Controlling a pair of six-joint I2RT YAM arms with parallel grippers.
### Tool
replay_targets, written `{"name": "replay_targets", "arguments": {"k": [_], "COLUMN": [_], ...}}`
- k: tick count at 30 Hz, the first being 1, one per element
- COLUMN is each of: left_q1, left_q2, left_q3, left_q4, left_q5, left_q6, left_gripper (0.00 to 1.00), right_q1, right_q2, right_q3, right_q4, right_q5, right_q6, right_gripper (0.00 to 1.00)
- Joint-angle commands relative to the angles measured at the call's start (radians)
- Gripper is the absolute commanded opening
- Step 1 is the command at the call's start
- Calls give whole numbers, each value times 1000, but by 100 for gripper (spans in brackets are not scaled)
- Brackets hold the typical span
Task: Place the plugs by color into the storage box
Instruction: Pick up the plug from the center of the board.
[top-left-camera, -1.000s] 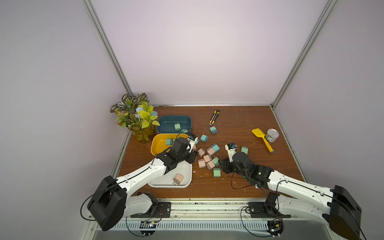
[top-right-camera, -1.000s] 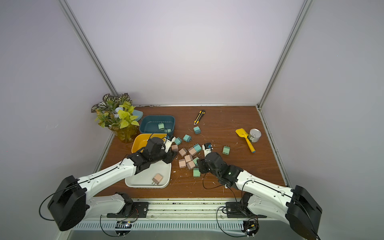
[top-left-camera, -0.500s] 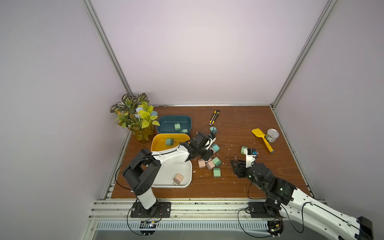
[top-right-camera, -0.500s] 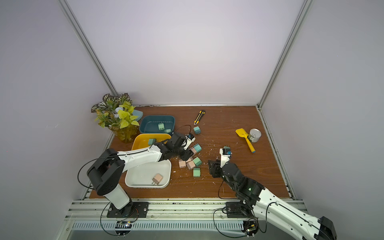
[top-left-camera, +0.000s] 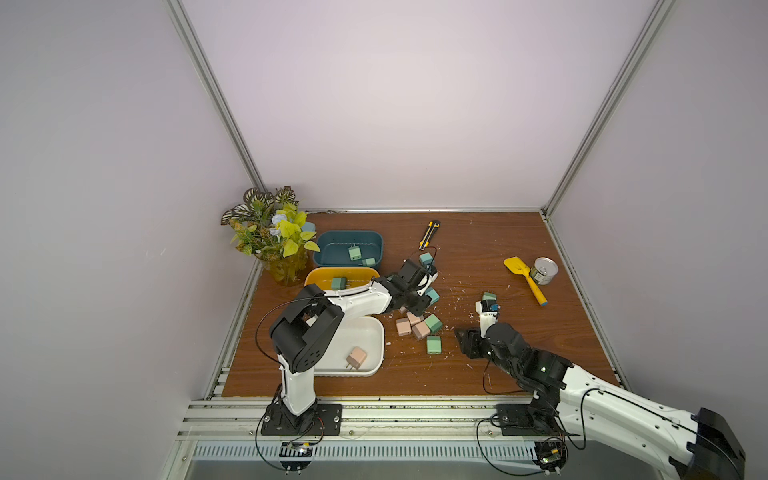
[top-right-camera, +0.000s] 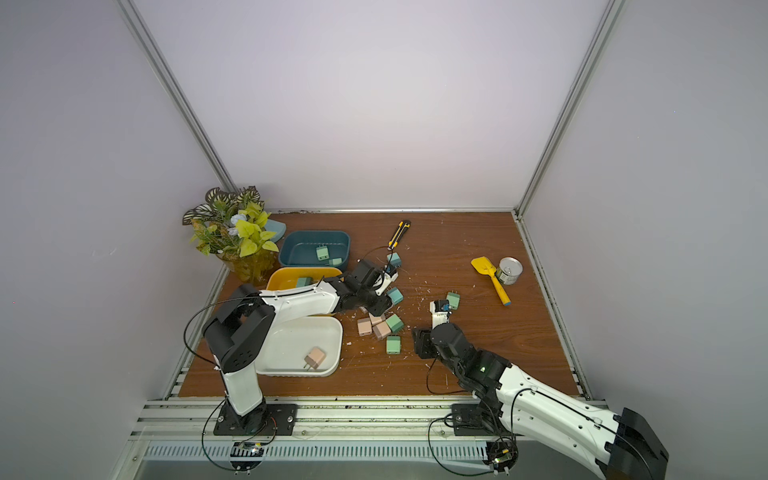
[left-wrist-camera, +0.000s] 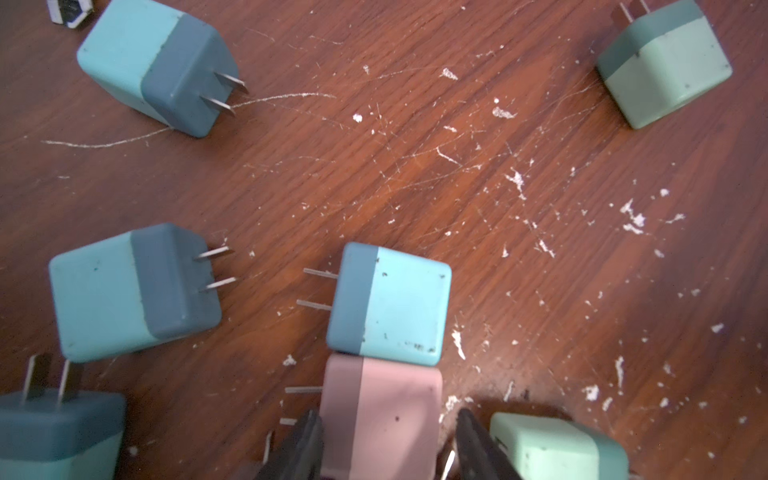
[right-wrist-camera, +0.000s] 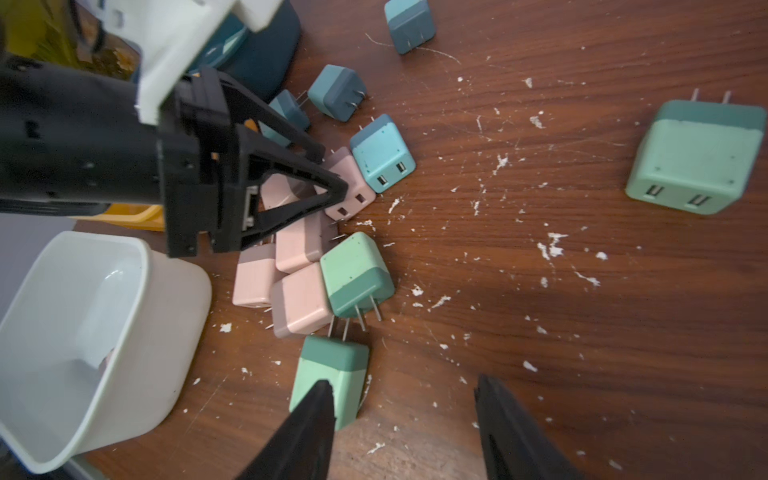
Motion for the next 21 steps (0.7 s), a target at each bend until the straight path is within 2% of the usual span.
{"name": "replay_targets", "arguments": {"k": [1, 8, 16, 21], "left_q1": [-7, -6, -7, -6], "left_q2": [15, 14, 37, 48], "left_q3": [21, 19, 35, 39], "left_q4": [-33, -38, -56, -58], "left_q5": [-1, -9, -22, -13], "left_q6": [17, 32, 38, 31], "left_gripper": [53, 51, 50, 54], "right_q1": [-7, -34, -38, -39], "right_q2": [12, -1, -3, -11], "right_q3": [17, -4, 9, 5], "right_q4": [98, 123, 113, 111], "right_q5": [-51, -78, -37, -18], "right_q6": [7, 21, 20, 27], "right_gripper": [60, 59, 59, 59]}}
